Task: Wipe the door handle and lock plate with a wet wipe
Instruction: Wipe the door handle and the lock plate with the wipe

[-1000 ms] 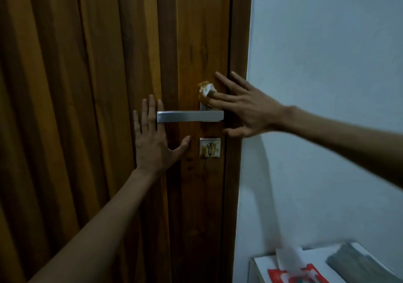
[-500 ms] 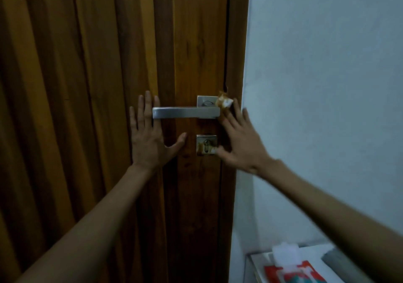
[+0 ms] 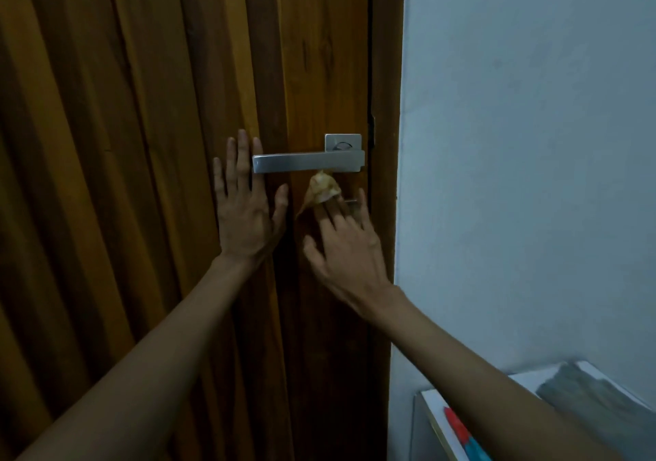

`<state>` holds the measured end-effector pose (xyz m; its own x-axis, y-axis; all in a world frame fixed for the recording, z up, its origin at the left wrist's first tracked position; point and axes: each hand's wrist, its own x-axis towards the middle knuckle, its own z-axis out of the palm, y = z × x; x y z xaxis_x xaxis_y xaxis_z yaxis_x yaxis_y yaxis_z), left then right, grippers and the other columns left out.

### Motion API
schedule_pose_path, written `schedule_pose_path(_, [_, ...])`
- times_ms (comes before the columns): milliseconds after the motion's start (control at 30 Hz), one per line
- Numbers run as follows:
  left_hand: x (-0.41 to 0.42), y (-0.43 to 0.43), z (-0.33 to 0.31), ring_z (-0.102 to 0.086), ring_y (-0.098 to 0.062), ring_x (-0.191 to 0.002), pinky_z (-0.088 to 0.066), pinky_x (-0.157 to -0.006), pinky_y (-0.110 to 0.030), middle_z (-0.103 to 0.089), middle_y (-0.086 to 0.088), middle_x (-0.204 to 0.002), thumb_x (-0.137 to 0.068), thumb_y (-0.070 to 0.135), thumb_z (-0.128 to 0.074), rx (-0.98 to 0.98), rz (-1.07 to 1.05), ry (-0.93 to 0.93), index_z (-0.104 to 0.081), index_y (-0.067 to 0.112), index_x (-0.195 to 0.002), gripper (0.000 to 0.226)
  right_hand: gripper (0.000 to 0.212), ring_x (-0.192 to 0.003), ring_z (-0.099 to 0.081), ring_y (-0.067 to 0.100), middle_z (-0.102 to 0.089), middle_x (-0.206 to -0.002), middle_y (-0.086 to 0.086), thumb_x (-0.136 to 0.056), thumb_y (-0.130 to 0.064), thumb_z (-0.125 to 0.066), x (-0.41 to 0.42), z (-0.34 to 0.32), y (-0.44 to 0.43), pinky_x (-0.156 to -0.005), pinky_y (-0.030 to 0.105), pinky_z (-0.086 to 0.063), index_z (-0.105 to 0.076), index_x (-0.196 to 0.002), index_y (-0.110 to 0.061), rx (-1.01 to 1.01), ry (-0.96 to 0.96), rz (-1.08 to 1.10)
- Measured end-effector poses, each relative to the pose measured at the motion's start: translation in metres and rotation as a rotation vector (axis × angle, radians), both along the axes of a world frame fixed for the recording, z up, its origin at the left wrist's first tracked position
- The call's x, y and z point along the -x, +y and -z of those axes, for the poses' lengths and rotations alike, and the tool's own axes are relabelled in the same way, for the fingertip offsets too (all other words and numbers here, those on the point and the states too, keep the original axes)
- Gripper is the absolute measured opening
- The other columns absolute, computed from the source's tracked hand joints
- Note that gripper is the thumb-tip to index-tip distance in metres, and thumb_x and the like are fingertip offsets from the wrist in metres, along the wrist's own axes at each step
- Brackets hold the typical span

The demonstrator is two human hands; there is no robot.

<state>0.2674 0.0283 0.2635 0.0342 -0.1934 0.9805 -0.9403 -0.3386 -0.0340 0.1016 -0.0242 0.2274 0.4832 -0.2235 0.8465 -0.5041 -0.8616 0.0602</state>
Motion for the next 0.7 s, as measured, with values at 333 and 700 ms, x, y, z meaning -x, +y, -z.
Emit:
schedule_pose_path(333, [0.0,-0.001,0.001,-0.007,-0.03,-0.153,-0.009,-0.124,-0.051,-0.012,-0.018,-0.164,-0.102,0.042,-0.033,-0.002,0.0,0.012,-0.016,0.005,-0.156,0.067,0.072,-0.151,-0.011,0.024,-0.025,-0.16,0.013,-0.097,-0.057,-0.04,0.007,-0.004,-0.013,-0.124,0.043,0.001,-0.036,-0.147,-0.006,-0.172,-0.176,0.067])
schedule_pose_path(700, [0.0,0.008,-0.001,-0.005,-0.025,-0.153,-0.009,-0.124,-0.049,-0.011,-0.016,-0.164,-0.102,0.037,-0.035,-0.037,0.038,0.01,-0.014,0.006,-0.156,0.065,0.051,-0.134,-0.044,0.021,-0.053,-0.138,0.009,-0.094,-0.047,-0.053,0.019,-0.009,-0.004,-0.123,0.037,-0.012,-0.053,-0.132,-0.013,-0.018,-0.048,-0.102])
